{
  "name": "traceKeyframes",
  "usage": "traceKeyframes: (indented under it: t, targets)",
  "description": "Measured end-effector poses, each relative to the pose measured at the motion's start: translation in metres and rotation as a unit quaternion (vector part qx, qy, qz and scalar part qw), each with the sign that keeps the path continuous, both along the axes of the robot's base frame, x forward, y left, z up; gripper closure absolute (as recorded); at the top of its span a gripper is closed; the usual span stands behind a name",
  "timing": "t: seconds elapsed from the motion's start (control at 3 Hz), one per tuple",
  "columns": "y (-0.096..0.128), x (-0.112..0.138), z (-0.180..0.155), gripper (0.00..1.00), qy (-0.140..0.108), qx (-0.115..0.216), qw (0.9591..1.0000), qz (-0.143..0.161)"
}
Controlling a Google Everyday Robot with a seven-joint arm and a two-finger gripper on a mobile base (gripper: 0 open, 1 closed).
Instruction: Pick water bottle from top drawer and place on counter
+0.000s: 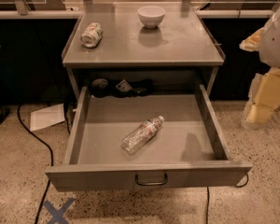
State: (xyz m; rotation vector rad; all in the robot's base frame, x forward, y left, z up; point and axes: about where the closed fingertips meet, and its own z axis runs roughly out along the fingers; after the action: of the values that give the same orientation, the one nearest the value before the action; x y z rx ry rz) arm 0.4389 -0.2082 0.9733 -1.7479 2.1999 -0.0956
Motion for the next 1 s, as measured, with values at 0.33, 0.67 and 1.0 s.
traceKeyframes:
  t: [0.33,0.67,1.0]
  targets:
    - [0.014,0.005,-0.019,0.00,0.011,0.009,0.9996,0.025]
    - [0.033,0.011,-0.040,0.00,0.018,0.025,0.9981,0.054]
    - [0.055,0.018,-0.064,0.00,0.017,0.038,0.9956,0.084]
